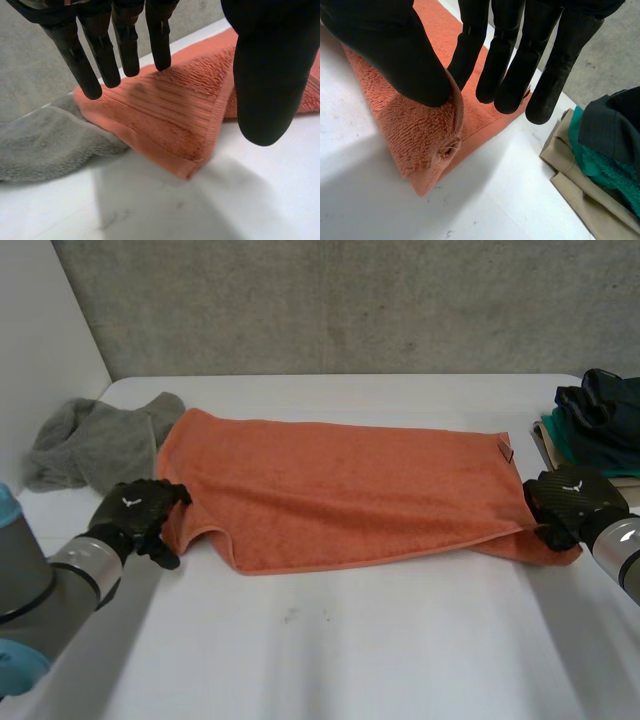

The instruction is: Fold the laundry.

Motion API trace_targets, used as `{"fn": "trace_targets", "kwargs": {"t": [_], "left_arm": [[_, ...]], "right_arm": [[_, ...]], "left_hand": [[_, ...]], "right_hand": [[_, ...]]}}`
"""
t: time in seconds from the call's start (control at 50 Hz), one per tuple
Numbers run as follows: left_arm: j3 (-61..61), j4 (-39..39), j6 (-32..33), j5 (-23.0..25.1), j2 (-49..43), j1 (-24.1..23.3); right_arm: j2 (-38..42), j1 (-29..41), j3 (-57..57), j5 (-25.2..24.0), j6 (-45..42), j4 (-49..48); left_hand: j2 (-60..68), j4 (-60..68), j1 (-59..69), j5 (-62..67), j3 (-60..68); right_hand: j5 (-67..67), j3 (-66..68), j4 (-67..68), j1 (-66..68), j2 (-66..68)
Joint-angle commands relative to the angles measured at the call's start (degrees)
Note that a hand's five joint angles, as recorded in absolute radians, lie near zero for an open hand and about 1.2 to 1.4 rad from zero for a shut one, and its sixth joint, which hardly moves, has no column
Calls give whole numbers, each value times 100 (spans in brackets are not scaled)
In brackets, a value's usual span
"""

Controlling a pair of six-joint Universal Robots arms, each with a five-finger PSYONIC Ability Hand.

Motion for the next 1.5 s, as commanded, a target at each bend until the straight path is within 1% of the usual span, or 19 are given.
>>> {"fn": "trace_targets", "kwargs": {"t": [0.02, 0.22, 0.48, 0.68, 0.74, 0.76, 0.82, 0.9, 0.96, 1.04, 1.12, 1.22, 1.28, 1.34, 1.36, 1.38, 1.44, 1.46, 1.5], "left_arm": [[341, 24, 23, -481, -399, -400], [745, 33, 58, -543, -716, -568], [1545, 7, 102, -1097, -1392, -779], [1765, -11, 102, -1106, -1612, -797], [1774, 7, 111, -1106, -1630, -797], [1774, 15, 111, -1114, -1621, -797], [1765, 24, 119, -1123, -1613, -797], [1669, -37, 163, -1167, -1446, -814], [1467, -151, 234, -1159, -955, -797], [958, -476, 435, -1097, -251, -770], [544, -836, 839, -1088, 250, -709], [96, -1240, 1839, -1088, 803, -324], [-62, -1425, 2280, -1088, 1015, -138], [-221, -1890, 2738, -1088, 1401, -15], [-239, -2040, 2843, -1079, 1480, -6], [-300, -2389, 3062, -1062, 1594, -14], [-379, -2945, 3327, -974, 1701, -14], [-397, -3242, 3441, -904, 1727, -32], [-397, -3385, 3494, -799, 1727, -76]], "right_arm": [[35, 9, 34, -1, -1, 0], [35, 18, 69, -1, -1, 8], [35, 9, 113, -10, -1, 9], [35, 9, 122, -10, -1, 9], [35, 0, 122, -10, -10, 9], [35, 0, 122, -10, -10, 9], [35, 0, 122, -1, -19, 17], [26, -9, 122, -1, -89, 70], [0, -18, 78, 26, -124, 131], [-228, -26, 17, 17, -413, 447], [-773, -53, -1, 8, -1264, 1359], [-993, -141, -27, 51, -2039, 2213], [-1099, -149, 7, 113, -2381, 2765], [-1283, -158, 69, 131, -2716, 3276], [-1423, -193, 139, 122, -2987, 3678], [-1494, -246, 192, 122, -3120, 3848], [-1678, -491, 262, 70, -3559, 4313], [-1688, -527, 263, 52, -3604, 4350], [-1688, -580, 263, 35, -3675, 4324]], "left_hand": [[671, 656, 726, 636, 663], [721, 706, 777, 686, 713], [1159, 1144, 1214, 1124, 1151], [1696, 1681, 1751, 1661, 1688], [2534, 2519, 2589, 2499, 2526], [3604, 3589, 3659, 3569, 3596], [5559, 5544, 5614, 5524, 5551], [5564, 5549, 5619, 5529, 5555], [5564, 5549, 5619, 5529, 5555], [5564, 5549, 5619, 5529, 5555], [5564, 5549, 5619, 5529, 5555], [5564, 5549, 5619, 5529, 5555], [5564, 5549, 5619, 5529, 5555], [5564, 5549, 5619, 5529, 5555], [5564, 5549, 5619, 5529, 5555], [5564, 5549, 5619, 5529, 5555], [5564, 5549, 5619, 5529, 5555], [5564, 5549, 5619, 5529, 5555], [5564, 5549, 5619, 5529, 5555]], "right_hand": [[1269, 1189, 1186, 2310, 1242], [1269, 1189, 1186, 2310, 1242], [1269, 1189, 1186, 2310, 1242], [1269, 1189, 1186, 2310, 1242], [1269, 1189, 1186, 2310, 1242], [1269, 1189, 1186, 2310, 1242], [1269, 1189, 1186, 2310, 1242], [1269, 1189, 1186, 2310, 1242], [1269, 1189, 1186, 2310, 1242], [1269, 1189, 1186, 2310, 1242], [1269, 1189, 1186, 2310, 1242], [1269, 1189, 1186, 2310, 1242], [1269, 1189, 1186, 2310, 1242], [1269, 1189, 1186, 2310, 1242], [1269, 1189, 1186, 2310, 1242], [1269, 1189, 1186, 2310, 1242], [1269, 1189, 1186, 2310, 1242], [1269, 1189, 1186, 2310, 1242], [1269, 1189, 1186, 2310, 1242]]}}
